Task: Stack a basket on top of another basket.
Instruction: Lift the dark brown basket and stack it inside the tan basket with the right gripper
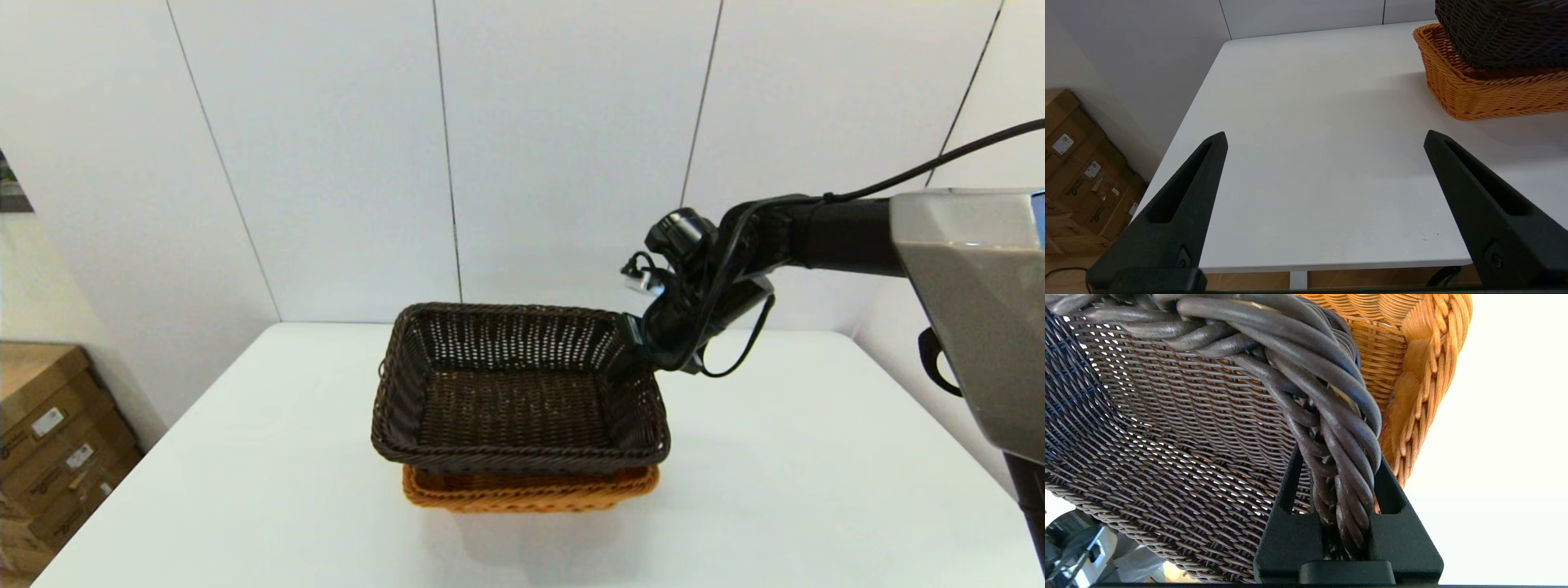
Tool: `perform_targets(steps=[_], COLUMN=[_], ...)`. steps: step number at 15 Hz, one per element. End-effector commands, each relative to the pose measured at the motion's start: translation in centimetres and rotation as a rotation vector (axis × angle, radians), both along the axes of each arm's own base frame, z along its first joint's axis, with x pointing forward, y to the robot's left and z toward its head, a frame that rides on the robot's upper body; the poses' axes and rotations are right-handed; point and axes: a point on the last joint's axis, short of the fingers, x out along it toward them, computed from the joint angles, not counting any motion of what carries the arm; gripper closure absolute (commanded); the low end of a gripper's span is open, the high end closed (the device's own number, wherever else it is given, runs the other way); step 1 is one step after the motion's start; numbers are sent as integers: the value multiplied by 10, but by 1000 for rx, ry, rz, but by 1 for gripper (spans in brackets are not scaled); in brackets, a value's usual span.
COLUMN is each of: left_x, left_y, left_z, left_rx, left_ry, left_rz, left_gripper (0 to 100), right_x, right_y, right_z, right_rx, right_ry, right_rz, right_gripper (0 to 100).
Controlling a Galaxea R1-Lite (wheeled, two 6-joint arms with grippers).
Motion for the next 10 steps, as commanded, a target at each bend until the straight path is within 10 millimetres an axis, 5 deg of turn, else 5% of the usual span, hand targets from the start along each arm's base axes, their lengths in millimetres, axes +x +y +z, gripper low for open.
perform_targets(steps=[1, 10], left_x=[0, 0], left_y=[0, 0], left_z=[0, 0], left_rx=[0, 0], left_ry=[2, 2], left_rz=[0, 0], left_gripper=[0, 0], right_x=[3, 4], right_y=[-3, -4], right_z=[-6, -8], right_rx=[-25, -42], right_ry=[4, -5], right_rz=[-6, 5], right_gripper=[100, 100])
